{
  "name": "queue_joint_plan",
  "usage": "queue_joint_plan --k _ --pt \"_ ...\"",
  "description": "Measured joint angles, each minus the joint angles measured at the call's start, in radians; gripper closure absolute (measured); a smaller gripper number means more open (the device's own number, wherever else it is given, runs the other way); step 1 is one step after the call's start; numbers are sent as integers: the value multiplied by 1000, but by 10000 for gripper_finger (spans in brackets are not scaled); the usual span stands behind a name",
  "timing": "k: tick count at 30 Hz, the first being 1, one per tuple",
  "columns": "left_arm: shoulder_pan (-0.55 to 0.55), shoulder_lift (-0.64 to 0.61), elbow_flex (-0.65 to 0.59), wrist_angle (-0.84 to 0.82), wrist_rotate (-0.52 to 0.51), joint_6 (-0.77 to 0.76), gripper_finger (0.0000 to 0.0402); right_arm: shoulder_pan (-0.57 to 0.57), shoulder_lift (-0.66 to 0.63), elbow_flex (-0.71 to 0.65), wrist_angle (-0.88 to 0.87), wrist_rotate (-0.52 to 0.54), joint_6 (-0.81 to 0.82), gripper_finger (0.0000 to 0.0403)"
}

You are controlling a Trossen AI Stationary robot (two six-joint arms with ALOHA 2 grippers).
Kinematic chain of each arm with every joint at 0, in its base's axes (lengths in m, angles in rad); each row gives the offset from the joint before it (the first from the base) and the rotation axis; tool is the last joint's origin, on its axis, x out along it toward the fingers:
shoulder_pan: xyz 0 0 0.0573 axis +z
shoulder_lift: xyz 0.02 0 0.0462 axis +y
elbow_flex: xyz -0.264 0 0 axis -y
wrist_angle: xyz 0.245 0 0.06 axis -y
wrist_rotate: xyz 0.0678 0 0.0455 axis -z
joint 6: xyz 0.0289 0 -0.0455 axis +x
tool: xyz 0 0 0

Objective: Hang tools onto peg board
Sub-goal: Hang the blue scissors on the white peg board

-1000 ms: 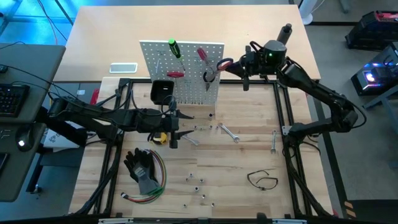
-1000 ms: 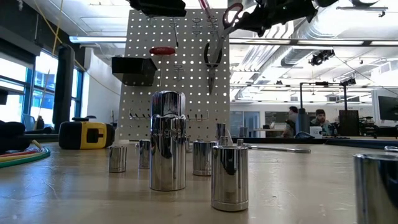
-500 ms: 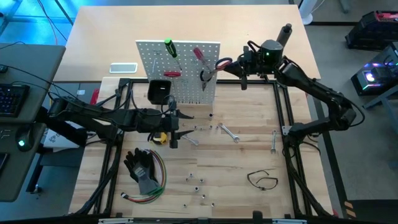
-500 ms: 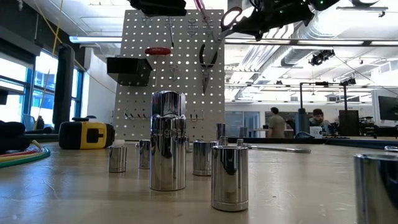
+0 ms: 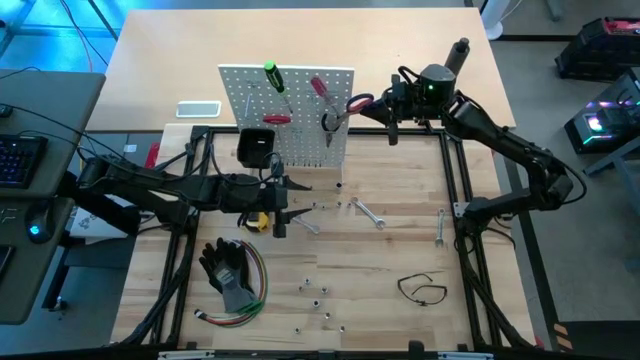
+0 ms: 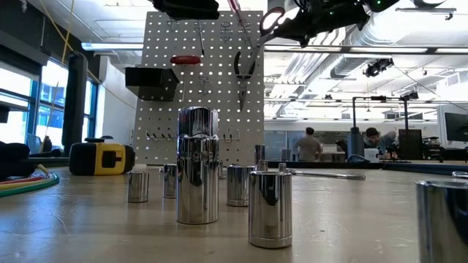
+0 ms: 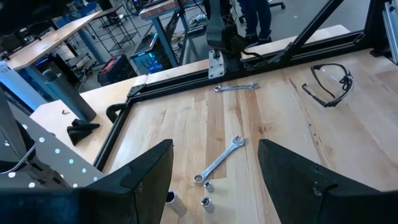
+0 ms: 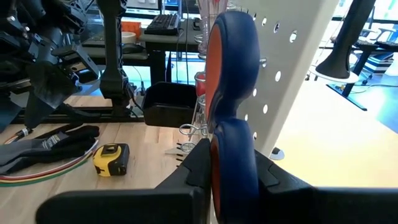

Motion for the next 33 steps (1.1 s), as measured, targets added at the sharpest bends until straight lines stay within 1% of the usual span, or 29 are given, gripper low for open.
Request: queue_joint_plan --k 16,27,29,33 --pt "0 1 0 1 0 1 172 0 16 -1 20 -8 16 370" --pt "11 85 1 5 -8 1 172 0 53 1 25 -26 24 370" --pt "14 102 1 9 -40 1 172 0 53 1 22 -25 24 370" --pt "28 121 0 16 -156 2 172 0 52 1 12 -26 24 370"
